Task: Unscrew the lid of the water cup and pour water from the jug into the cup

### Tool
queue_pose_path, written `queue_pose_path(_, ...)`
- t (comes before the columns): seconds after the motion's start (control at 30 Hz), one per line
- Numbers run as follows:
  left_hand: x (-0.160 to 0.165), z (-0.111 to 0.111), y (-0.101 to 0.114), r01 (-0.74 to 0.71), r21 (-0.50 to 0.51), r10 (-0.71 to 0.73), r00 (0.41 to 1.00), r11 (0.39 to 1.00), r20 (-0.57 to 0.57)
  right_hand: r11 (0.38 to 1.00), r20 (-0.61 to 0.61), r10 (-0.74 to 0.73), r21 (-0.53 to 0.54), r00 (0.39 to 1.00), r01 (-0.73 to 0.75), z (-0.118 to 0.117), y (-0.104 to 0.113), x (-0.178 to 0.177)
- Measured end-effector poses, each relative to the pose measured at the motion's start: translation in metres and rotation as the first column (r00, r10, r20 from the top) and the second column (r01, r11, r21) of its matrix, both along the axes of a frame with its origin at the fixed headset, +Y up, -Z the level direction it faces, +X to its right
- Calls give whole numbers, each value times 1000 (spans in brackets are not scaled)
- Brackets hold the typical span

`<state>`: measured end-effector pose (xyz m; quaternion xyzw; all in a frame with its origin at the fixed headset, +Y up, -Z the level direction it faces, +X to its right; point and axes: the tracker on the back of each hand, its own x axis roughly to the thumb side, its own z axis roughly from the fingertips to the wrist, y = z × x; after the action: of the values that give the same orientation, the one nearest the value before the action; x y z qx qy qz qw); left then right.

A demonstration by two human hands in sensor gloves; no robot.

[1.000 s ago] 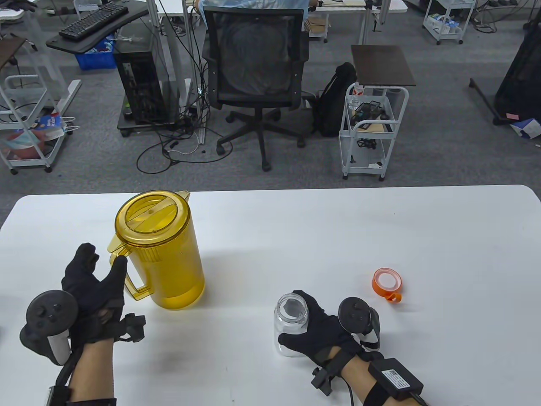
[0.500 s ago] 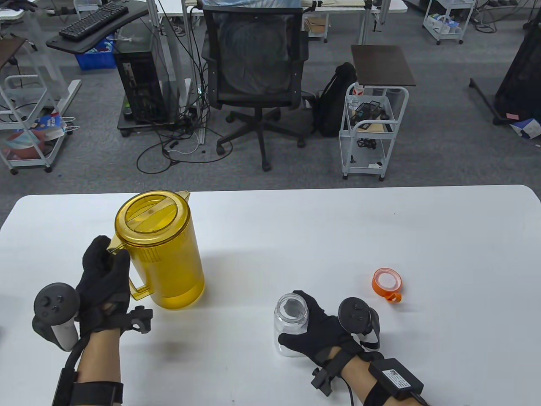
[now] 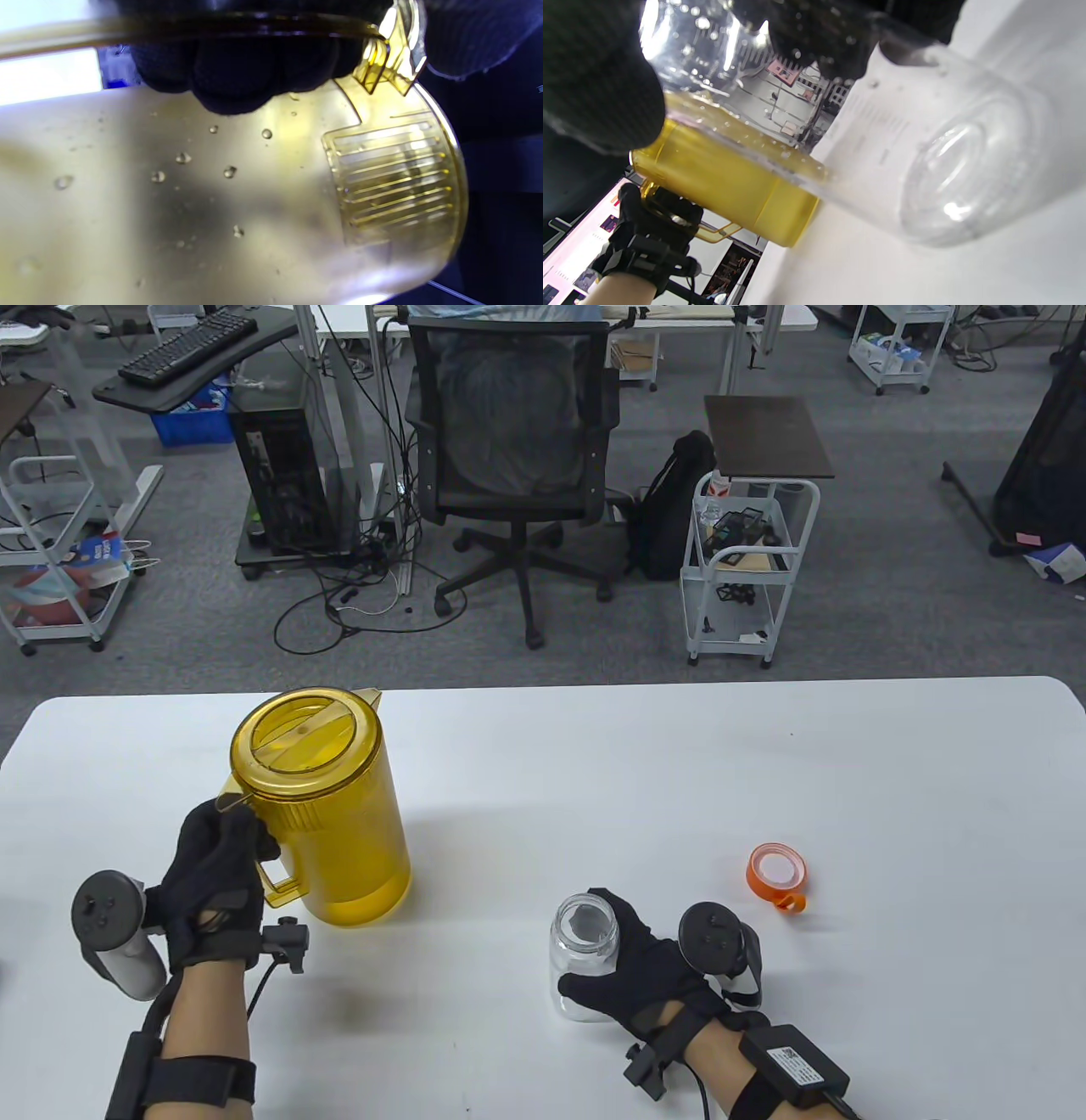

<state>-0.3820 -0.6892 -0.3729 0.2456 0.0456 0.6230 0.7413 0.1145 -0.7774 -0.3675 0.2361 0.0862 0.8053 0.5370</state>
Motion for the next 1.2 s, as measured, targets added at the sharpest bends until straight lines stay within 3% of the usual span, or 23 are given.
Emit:
queue_pose_path(0.07,3,2,1,88,36,-85,993,995,-78,1000,1,0,0,1000,0,0,0,0)
queue_pose_path(0.2,3,4,1,143,54,-137,985,988,-103,1000,-1,-1,-2,1000,1,0,0,0)
queue_pose_path(0.33,0,2,-5,11,19,-10,998,1000,-57,1000,-4,-2,-4,1000,2,0,0,0)
queue_pose_path(0.57,3,-3,-8,-58,-49,57,998,997,-22,1000,-4,-2,-5,1000,2,0,-1,0)
queue_pose_path(0.63,6,-4,-6,-79,-67,75,996,995,-51,1000,-3,-2,-4,1000,2,0,-1,0)
queue_pose_path(0.77,9,-3,-7,-67,-37,57,972,997,-226,1000,0,-2,-1,1000,2,0,-1,0)
queue_pose_path(0.93,6,-5,-8,-146,-25,137,966,989,-219,1000,3,-5,3,1000,5,0,-2,0)
queue_pose_path(1.07,4,-5,-2,-141,-24,132,966,990,-222,1000,2,-6,9,1000,6,0,-2,0)
queue_pose_path(1.2,7,-1,20,-111,14,111,973,994,-202,1000,-1,-7,12,1000,7,-1,-2,0)
